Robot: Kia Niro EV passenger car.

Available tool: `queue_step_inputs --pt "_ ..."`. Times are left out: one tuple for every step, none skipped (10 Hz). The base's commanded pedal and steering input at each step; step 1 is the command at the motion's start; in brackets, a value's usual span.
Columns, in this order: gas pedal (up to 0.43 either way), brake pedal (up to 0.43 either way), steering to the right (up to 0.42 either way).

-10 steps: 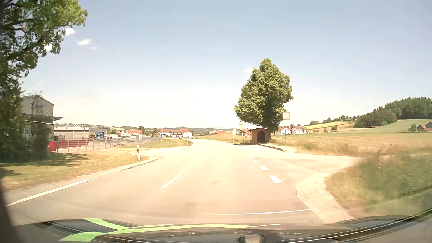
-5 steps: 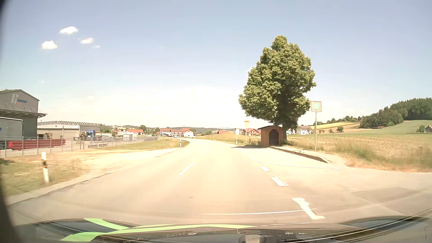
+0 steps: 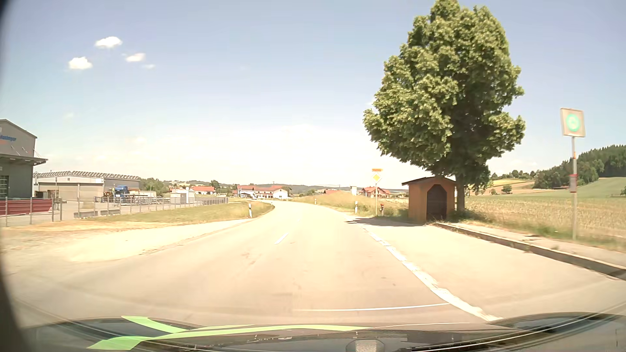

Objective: Follow the waypoints while adhering to traffic rules and regulations

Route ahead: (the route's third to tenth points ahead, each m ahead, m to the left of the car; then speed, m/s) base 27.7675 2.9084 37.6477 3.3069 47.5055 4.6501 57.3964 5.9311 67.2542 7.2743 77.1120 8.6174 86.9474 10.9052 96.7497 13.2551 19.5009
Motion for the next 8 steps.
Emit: queue_step_inputs --pt "0.189 0.0 -0.013" --pt "0.189 0.0 -0.014" --pt "0.189 0.0 -0.013" --pt "0.197 0.0 -0.013" --pt "0.197 0.0 -0.013" --pt "0.197 0.0 -0.013" --pt "0.197 0.0 -0.012" --pt "0.197 0.0 -0.012"
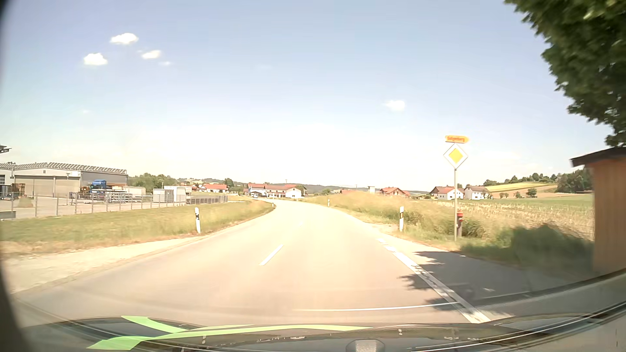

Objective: Follow the waypoints while adhering to traffic rules and regulations

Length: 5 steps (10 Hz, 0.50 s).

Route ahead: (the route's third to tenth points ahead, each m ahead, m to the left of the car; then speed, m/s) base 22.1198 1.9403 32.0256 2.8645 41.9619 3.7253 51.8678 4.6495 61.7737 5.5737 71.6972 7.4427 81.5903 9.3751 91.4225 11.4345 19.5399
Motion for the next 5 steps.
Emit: queue_step_inputs --pt "0.197 0.0 -0.012" --pt "0.197 0.0 -0.012" --pt "0.197 0.0 -0.012" --pt "0.197 0.0 -0.012" --pt "0.197 0.0 -0.011"
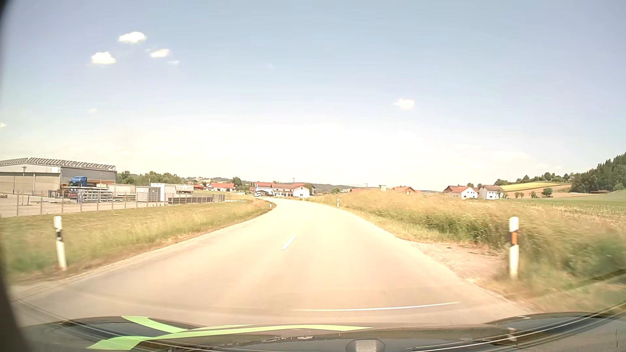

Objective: Follow the waypoints while adhering to traffic rules and regulations

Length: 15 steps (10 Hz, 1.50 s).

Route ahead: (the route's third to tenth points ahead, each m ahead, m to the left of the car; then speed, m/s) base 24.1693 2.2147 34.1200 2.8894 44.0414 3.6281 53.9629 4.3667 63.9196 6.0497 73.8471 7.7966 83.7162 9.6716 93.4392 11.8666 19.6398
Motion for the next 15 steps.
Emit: queue_step_inputs --pt "0.197 0.0 -0.012" --pt "0.197 0.0 -0.011" --pt "0.197 0.0 -0.011" --pt "0.197 0.0 -0.01" --pt "0.197 0.0 -0.009" --pt "0.197 0.0 -0.009" --pt "0.177 0.0 -0.009" --pt "0.169 0.0 -0.009" --pt "0.169 0.0 -0.009" --pt "0.169 0.0 -0.009" --pt "0.177 0.0 -0.009" --pt "0.189 0.0 -0.009" --pt "0.197 0.0 -0.009" --pt "0.197 0.0 -0.009" --pt "0.197 0.0 -0.01"
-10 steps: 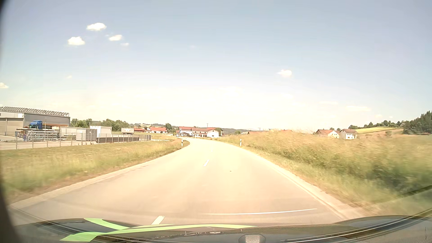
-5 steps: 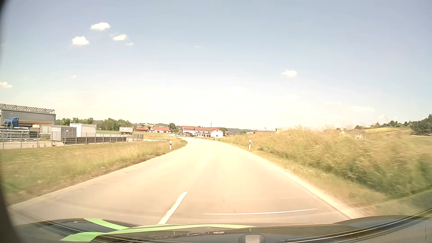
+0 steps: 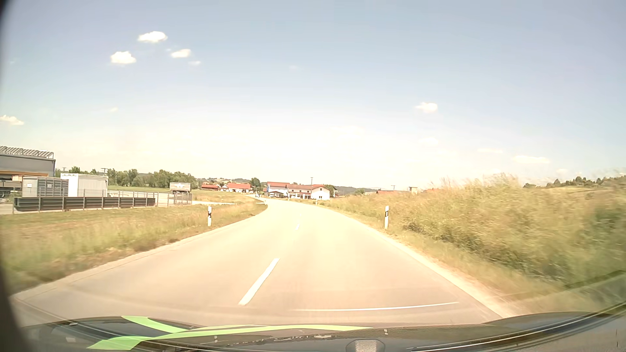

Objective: Follow the waypoints while adhering to traffic rules and regulations

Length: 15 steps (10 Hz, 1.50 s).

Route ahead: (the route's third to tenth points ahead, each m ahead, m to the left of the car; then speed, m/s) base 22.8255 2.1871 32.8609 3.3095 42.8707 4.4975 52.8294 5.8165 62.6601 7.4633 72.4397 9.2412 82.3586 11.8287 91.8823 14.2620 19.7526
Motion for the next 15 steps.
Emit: queue_step_inputs --pt "0.209 0.0 -0.011" --pt "0.209 0.0 -0.012" --pt "0.197 0.0 -0.013" --pt "0.169 0.0 -0.013" --pt "0.169 0.0 -0.014" --pt "0.169 0.0 -0.014" --pt "0.169 0.0 -0.014" --pt "0.169 0.0 -0.015" --pt "0.177 0.0 -0.015" --pt "0.177 0.0 -0.015" --pt "0.189 0.0 -0.015" --pt "0.197 0.0 -0.015" --pt "0.197 0.0 -0.015" --pt "0.197 0.0 -0.015" --pt "0.189 0.0 -0.016"
